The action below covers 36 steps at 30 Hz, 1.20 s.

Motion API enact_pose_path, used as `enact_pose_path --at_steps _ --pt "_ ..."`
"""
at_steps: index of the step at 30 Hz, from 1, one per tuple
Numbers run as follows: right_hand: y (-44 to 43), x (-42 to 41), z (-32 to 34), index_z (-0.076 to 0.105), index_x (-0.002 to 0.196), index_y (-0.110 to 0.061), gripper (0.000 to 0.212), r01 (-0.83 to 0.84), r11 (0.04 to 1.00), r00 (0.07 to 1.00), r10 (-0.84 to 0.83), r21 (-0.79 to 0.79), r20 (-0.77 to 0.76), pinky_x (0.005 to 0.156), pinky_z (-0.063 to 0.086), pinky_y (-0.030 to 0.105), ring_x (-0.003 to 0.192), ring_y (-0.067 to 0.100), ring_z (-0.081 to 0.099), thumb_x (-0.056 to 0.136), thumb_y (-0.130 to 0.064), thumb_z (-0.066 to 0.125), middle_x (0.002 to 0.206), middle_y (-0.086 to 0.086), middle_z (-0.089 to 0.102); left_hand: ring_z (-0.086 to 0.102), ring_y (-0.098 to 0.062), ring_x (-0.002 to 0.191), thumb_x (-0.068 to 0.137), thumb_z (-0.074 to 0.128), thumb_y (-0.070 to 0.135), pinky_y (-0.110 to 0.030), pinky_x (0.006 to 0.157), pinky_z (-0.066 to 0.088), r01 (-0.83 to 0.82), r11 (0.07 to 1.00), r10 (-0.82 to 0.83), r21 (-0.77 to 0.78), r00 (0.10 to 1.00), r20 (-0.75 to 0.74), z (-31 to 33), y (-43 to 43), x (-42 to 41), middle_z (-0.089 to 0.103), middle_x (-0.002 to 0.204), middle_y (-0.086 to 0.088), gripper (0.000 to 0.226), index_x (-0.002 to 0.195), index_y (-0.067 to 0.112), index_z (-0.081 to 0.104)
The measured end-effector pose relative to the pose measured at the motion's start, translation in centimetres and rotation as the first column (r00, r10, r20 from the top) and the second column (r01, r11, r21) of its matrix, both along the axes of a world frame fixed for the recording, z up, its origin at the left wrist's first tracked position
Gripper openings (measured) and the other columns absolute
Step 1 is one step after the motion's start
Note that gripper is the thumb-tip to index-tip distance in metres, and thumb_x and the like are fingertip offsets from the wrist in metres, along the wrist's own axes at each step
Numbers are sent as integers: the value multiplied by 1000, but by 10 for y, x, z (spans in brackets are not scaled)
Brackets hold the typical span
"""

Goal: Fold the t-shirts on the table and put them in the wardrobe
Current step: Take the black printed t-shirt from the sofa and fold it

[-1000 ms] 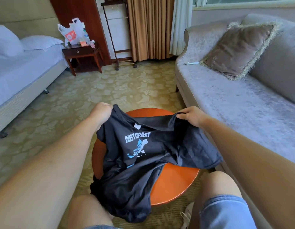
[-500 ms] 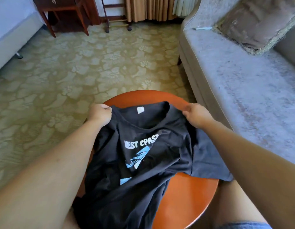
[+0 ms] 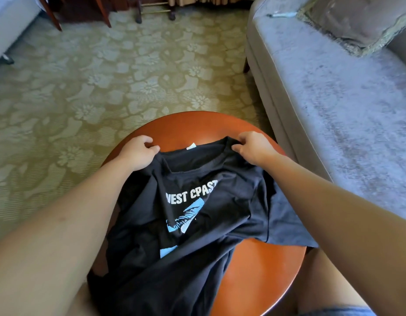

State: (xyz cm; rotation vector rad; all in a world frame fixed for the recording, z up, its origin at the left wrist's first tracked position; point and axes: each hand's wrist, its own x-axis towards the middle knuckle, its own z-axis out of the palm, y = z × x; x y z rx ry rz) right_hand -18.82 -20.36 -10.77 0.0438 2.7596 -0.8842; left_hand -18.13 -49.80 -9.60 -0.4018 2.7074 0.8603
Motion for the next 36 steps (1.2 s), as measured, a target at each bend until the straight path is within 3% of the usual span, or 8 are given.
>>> enact_pose_path --at_steps 3,7,11,15,22,27,33,36 --pt "0 16 17 57 86 -9 17 86 991 988 -98 -101 -120 60 34 30 77 20 50 96 -23 56 78 1 58 46 -26 132 98 55 28 -35 106 34 -14 999 18 38 994 -111 18 -3 11 50 143 -9 40 137 19 52" --pt "0 34 62 65 97 -4 21 126 979 937 -170 -160 -304 71 39 32 90 27 57 96 -23 55 93 11 67 47 -23 132 99 53 18 -34 110 34 44 994 -13 100 954 -298 63 -1 30 55 139 -5 33 131 14 58" --pt "-1 60 119 63 94 -2 24 102 977 885 -176 -188 -431 70 36 31 91 30 57 98 -23 51 88 9 64 51 -24 128 100 51 14 -28 104 35 68 995 -25 78 889 -457 120 -1 64 59 134 -6 31 129 10 60" --pt "1 98 174 59 92 0 28 81 969 837 -194 -235 -511 75 43 39 88 32 56 100 -24 45 85 13 62 50 -25 128 101 48 15 -30 104 36 66 998 -48 11 821 -569 177 -6 114 58 136 -9 31 129 12 60" --pt "-1 181 249 58 94 -9 25 39 939 748 -253 -341 -614 77 38 31 87 26 53 102 -24 40 90 10 60 44 -24 134 102 46 19 -31 103 35 13 1000 -25 -22 693 -720 265 -3 223 51 143 -7 37 139 21 50" --pt "-2 242 303 55 93 -9 24 -12 923 664 -280 -384 -693 73 33 29 84 25 50 103 -23 38 89 8 57 49 -25 129 101 48 18 -24 96 33 -4 998 -42 -55 580 -813 314 -2 294 55 138 -6 37 138 19 52" --pt "6 288 353 57 101 -6 29 -7 934 553 -293 -356 -780 75 38 34 83 28 47 103 -26 37 91 11 56 50 -26 126 100 49 22 -29 99 37 -45 997 -31 -58 464 -885 357 4 335 58 136 -6 36 136 21 55" --pt "12 292 355 54 95 -8 27 25 942 535 -294 -334 -792 76 43 40 86 34 51 102 -27 36 92 16 59 50 -28 126 100 49 22 -33 101 38 -44 996 -55 -83 450 -891 359 7 332 58 136 -6 37 136 20 54"
